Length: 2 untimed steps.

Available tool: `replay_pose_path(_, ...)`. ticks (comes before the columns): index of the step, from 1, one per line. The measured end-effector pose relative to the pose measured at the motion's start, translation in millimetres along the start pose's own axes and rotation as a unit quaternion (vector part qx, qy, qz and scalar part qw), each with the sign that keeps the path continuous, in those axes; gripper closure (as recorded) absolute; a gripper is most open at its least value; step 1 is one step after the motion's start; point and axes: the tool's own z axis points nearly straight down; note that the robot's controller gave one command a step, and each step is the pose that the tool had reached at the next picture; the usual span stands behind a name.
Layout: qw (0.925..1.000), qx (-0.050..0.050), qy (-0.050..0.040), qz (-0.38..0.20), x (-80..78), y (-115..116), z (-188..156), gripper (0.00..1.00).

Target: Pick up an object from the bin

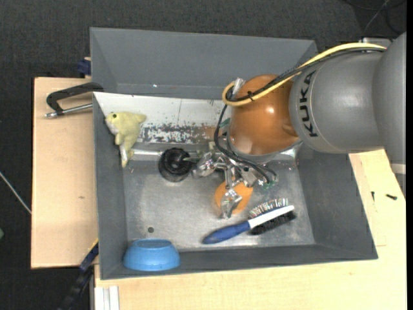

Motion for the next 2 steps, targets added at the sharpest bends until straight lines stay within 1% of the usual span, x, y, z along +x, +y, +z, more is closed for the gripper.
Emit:
replay_pose_path(1,0.9941,0.003,0.0021,0.108,58.6,-35,-29,0.0)
replay_pose_path(2,0.9993,0.003,0.0011,0.038,105.2,-78,-29,0.0)
